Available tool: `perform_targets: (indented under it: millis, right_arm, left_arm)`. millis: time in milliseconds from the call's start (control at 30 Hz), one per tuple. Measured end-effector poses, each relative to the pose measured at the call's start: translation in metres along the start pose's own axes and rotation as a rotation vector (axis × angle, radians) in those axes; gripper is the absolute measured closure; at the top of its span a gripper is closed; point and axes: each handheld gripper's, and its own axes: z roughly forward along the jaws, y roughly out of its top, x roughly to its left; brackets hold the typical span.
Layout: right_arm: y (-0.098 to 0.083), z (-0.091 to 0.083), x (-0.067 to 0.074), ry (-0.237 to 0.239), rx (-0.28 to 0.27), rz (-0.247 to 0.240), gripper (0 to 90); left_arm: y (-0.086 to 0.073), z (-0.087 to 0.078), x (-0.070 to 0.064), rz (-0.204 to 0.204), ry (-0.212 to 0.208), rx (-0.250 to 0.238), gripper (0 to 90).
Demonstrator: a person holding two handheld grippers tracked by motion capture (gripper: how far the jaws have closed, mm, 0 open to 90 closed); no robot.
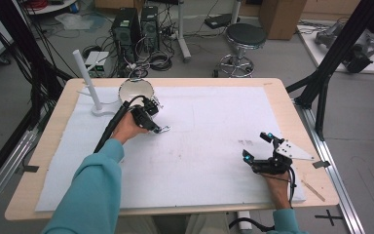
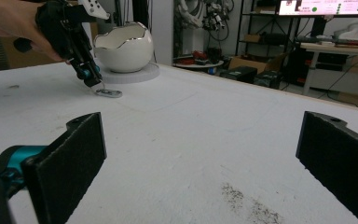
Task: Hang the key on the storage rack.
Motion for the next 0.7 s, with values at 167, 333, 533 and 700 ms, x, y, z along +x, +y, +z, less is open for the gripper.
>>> perform_targets:
  millis: [167,333,533,700]
  right_arm:
    - [0.0000,0.0000,0.0000,0.000,0.000,0.000,0.6]
    - [0.0000,0.0000,0.0000,0.000,0.000,0.000,0.6]
    - [0.0000,0.0000,0.0000,-0.001,0.000,-0.002,0.6]
    - [0.0000,0.0000,0.0000,0.000,0.000,0.000,0.6]
  left_arm:
    - [0.0001,0.0001,0.0003,-0.004,-0.003,0.006,86.3]
    - [0.0004,0.0003,-0.0005,-0.014,-0.010,0.007,87.6]
    - [0.0009,-0.0005,-0.0010,-0.033,-0.006,0.019,88.3]
    - [0.0013,-0.0016,-0.0032,-0.021,-0.008,0.021,88.4]
